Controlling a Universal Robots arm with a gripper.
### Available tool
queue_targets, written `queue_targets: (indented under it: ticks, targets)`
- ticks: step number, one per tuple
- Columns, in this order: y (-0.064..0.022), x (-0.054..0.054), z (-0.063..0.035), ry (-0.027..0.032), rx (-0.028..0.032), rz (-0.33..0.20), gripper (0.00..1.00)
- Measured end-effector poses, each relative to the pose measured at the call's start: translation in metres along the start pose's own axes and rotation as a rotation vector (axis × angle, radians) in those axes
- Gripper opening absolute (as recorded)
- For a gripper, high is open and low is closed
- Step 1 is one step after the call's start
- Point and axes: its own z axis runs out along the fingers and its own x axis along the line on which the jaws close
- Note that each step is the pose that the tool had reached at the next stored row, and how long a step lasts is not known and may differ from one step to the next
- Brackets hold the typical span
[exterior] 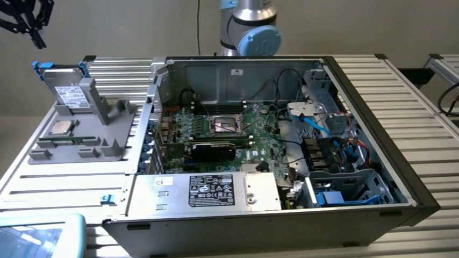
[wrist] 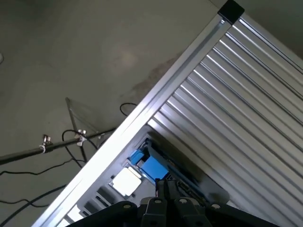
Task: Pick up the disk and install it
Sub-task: 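Pick up the disk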
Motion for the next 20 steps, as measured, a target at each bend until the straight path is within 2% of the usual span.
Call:
queue_targets:
  ticks: [20]
  targets:
    - [0.0, 0.0, 0.0, 0.0136, 0.0016, -0.363, 0.11]
